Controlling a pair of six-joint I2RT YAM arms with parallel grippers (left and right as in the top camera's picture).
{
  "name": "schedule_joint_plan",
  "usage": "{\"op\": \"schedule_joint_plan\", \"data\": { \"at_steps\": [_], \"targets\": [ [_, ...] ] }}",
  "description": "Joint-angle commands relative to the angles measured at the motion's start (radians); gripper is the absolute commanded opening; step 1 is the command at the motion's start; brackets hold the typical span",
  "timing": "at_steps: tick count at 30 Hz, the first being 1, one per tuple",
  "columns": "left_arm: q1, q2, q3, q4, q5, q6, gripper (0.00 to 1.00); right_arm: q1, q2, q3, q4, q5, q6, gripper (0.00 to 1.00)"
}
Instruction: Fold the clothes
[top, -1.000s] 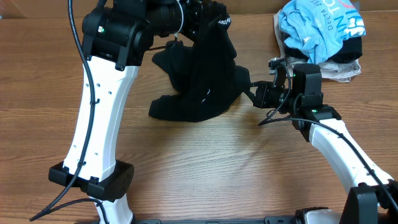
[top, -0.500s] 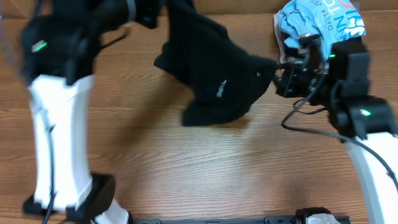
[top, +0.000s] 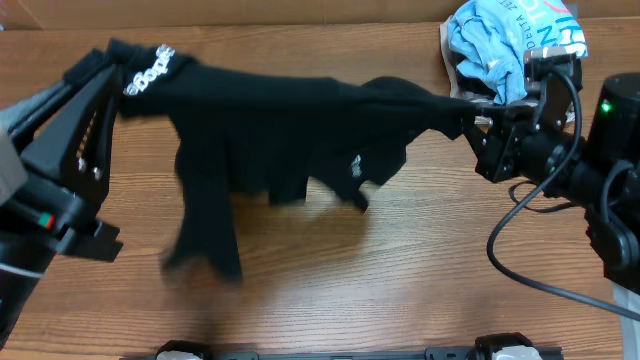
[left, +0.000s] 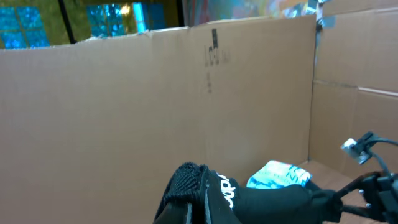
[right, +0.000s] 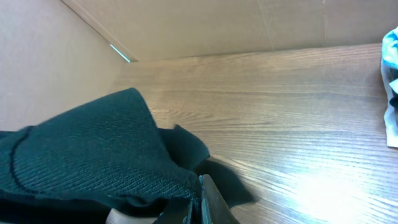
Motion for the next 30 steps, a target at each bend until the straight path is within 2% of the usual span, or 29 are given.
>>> {"op": "schedule_joint_plan", "data": {
  "at_steps": [1, 5, 14, 21, 28, 29, 30],
  "targets": [
    [0.012, 0.032, 0.012, -0.002, -0.134, 0.042, 0.04, -0.02, 0.029, -0.005, -0.026, 0.127, -0.004, 0.04],
    [0.012, 0.104, 0.012, -0.045, -0.132, 0.042, 0.04, -0.02, 0.046, -0.005, -0.043, 0.149, 0.004, 0.04],
    [0.011, 0.403, 0.011, -0.145, -0.131, 0.043, 0.04, -0.019, 0.211, -0.03, -0.046, 0.174, 0.003, 0.04],
    [0.011, 0.606, 0.011, -0.134, -0.138, 0.074, 0.04, -0.019, 0.423, -0.032, 0.062, 0.174, -0.013, 0.04],
    [0.011, 0.781, 0.011, -0.084, -0.147, 0.087, 0.04, -0.019, 0.65, -0.032, 0.241, 0.174, -0.043, 0.04],
    [0.011, 0.801, 0.011, -0.075, -0.153, 0.087, 0.04, -0.019, 0.675, -0.032, 0.27, 0.174, -0.043, 0.07],
    [0.011, 0.823, 0.011, -0.062, -0.158, 0.087, 0.04, -0.019, 0.695, -0.032, 0.297, 0.174, -0.043, 0.27]
  ]
}}
